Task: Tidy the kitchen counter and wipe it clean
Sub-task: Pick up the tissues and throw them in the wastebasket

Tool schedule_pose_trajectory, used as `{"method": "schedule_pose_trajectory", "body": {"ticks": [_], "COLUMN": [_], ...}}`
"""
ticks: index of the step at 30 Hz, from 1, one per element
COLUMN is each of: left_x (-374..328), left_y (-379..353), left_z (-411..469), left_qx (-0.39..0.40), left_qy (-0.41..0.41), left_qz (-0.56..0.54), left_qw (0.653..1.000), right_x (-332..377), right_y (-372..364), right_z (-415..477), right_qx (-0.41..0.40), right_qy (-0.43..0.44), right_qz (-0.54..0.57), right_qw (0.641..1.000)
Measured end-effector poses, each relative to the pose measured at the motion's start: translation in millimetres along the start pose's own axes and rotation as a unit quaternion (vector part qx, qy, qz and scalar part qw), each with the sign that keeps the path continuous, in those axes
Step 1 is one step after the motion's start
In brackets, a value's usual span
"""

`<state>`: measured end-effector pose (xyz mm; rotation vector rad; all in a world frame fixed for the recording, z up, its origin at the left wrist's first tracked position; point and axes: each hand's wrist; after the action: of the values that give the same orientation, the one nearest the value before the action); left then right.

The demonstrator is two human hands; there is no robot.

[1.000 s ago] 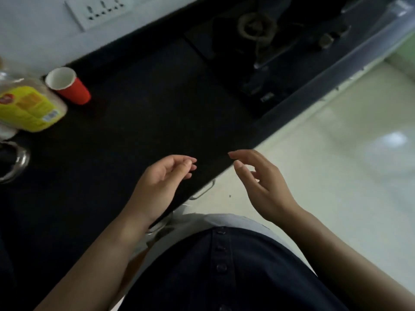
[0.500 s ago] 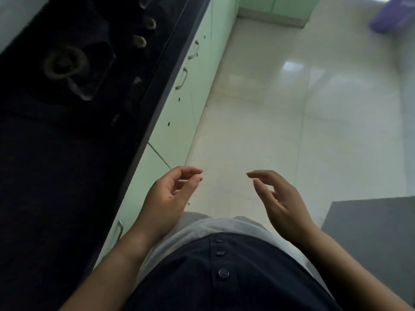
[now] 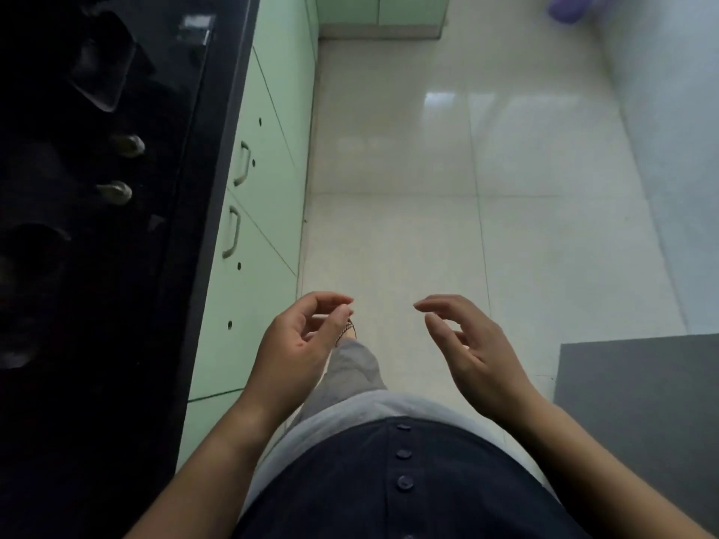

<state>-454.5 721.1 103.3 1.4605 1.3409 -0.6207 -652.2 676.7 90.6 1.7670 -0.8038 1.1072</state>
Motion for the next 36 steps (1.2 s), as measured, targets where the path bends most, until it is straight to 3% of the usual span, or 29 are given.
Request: {"method": "schedule_pose_trajectory", "body": {"ticks": [7, 16, 29, 36], "left_x": [-67.3, -112.8, -245.5, -266.9], "left_y": [46.8, 46.7, 19.2, 44.0], "left_z": [147.8, 284.7, 552.5, 656.4], "left_qx": [0.022, 0.078, 0.012, -0.051], "left_qy": [-0.048, -0.031, -0.061, -0.003], "left_qz": [0.016, 0.055, 0.029, -0.004], "left_qw": [0.998, 0.995, 0.998, 0.999], "right_x": [53.9, 61.7, 110.1, 124.1], "right_y": [26.4, 53.0, 176.7, 165.6], "right_z": [148.5, 282.1, 579.7, 704.3], "right_qx": [-0.056, -0.058, -0.025, 0.061], "right_qy": [0.028, 0.009, 0.076, 0.057], "right_qz": [-0.008, -0.003, -0.041, -0.045], "right_qw": [0.998, 0.998, 0.996, 0.996]}}
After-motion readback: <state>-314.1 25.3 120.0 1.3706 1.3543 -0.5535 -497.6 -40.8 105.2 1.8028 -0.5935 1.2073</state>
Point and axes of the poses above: each hand's wrist, its own z-axis towards the middle knuckle, its own y-axis out of the back of the hand, x = y × z, and after that the axes turned 6 degrees about z, right-handed
